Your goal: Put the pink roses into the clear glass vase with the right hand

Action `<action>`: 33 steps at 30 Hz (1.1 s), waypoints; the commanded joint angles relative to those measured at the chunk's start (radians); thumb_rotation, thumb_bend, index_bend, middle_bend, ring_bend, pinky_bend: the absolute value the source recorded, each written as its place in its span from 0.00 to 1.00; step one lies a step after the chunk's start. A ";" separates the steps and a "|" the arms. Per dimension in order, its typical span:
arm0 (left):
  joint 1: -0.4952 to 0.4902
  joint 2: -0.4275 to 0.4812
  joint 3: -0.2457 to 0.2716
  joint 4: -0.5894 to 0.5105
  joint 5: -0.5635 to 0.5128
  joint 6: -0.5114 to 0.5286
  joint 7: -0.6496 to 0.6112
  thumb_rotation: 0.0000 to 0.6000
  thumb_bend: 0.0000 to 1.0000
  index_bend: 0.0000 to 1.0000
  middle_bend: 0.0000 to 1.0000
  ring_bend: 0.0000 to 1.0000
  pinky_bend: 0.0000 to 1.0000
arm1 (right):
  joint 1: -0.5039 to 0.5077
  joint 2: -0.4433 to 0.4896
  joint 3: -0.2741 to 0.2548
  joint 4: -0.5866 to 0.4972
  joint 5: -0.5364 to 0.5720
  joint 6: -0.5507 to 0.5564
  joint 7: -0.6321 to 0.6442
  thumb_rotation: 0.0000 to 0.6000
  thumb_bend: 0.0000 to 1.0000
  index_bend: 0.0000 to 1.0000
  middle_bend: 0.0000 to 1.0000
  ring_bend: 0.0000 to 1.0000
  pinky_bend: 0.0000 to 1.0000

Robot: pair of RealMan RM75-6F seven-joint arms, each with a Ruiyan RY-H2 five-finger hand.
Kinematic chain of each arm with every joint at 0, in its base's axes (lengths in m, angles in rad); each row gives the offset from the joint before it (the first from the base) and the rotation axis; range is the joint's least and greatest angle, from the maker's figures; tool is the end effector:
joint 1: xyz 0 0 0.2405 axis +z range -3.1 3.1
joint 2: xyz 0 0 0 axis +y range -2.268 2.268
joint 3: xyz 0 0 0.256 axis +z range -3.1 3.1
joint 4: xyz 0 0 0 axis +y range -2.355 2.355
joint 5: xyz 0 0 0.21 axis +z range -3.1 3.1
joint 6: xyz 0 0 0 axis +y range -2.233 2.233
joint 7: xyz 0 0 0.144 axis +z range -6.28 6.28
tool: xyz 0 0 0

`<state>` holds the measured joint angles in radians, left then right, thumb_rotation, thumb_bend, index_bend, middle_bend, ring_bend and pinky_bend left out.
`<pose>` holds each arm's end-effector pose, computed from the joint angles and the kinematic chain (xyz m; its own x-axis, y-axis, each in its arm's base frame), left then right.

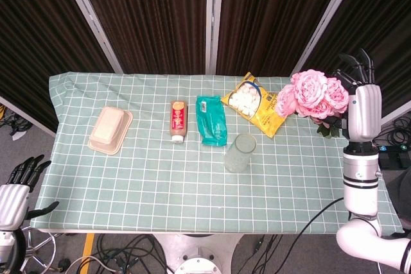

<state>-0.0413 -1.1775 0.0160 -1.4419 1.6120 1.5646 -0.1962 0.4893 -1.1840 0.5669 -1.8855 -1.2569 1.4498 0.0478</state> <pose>-0.3313 0.1543 0.1508 0.3214 0.0168 0.9468 0.9445 -0.0772 -0.3193 -0.1144 -0.3307 0.2144 -0.2316 0.3393 0.9117 -0.9153 -0.3934 -0.0861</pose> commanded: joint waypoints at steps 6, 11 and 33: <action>0.003 0.001 -0.001 0.012 -0.015 -0.007 -0.019 1.00 0.09 0.12 0.03 0.00 0.12 | 0.013 -0.134 -0.008 -0.050 -0.027 0.056 0.277 1.00 0.11 0.59 0.55 0.17 0.01; 0.002 -0.007 0.002 0.023 -0.013 -0.009 -0.022 1.00 0.09 0.12 0.03 0.00 0.12 | 0.015 -0.148 -0.012 -0.054 -0.020 0.012 0.439 1.00 0.11 0.59 0.55 0.17 0.00; 0.010 -0.005 0.002 0.049 -0.020 0.000 -0.047 1.00 0.09 0.12 0.03 0.00 0.12 | 0.056 -0.268 -0.091 0.168 -0.097 -0.075 0.740 1.00 0.11 0.59 0.55 0.17 0.02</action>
<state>-0.0313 -1.1824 0.0177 -1.3931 1.5918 1.5646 -0.2430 0.5355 -1.4335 0.4873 -1.7409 -1.3411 1.3854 0.7572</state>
